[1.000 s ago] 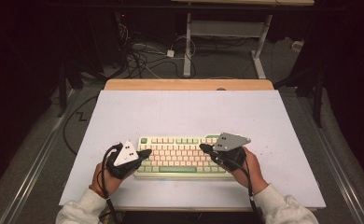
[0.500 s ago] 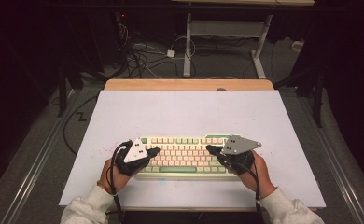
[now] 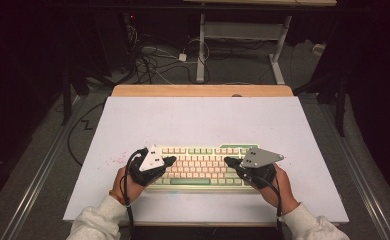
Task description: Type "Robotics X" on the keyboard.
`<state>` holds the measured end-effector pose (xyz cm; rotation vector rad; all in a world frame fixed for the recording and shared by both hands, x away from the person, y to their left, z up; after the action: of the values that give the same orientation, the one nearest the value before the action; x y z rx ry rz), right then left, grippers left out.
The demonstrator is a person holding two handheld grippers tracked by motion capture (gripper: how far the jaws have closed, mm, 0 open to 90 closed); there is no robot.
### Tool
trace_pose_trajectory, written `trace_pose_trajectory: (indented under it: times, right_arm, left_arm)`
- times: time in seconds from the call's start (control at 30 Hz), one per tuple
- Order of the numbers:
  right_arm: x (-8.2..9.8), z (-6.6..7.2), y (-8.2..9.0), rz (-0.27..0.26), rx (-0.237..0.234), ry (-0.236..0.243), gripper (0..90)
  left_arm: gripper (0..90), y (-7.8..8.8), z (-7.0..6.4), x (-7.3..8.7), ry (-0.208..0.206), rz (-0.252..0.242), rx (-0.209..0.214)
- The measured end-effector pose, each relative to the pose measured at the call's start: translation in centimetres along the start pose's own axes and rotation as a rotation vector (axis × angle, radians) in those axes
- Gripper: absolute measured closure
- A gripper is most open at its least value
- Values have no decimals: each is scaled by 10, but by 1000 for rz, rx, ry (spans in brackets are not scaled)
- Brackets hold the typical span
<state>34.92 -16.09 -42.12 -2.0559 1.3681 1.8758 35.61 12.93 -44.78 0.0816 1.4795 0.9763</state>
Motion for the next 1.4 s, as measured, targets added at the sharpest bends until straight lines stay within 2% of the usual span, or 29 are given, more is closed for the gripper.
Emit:
trace_pose_trajectory:
  times: [0.33, 0.47, 0.77, 1.4]
  right_arm:
    - [0, 1, -1, 9, -8, 1, 900]
    - [0, 2, -2, 14, -14, 3, 900]
    - [2, 3, -5, 25, -23, 3, 900]
    - [3, 4, -8, 40, -35, 3, 900]
  left_arm:
    - [878, -18, -2, -7, -21, 34, 36]
    - [878, -25, -3, -10, -34, 61, 53]
    - [877, -42, 0, -10, -35, 126, 78]
    - [877, -53, 5, -10, -23, 179, 90]
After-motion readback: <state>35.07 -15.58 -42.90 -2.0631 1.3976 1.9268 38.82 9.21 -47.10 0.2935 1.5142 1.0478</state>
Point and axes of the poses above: each handheld gripper's, and its own axes: y roughly backward along the jaws, x roughly out of its underside, z roughly to its left, the point moved 3 cm from there along -y, roughly forward along the jaws, and after that the axes turned 3 degrees about x, right-handed, at the moved point
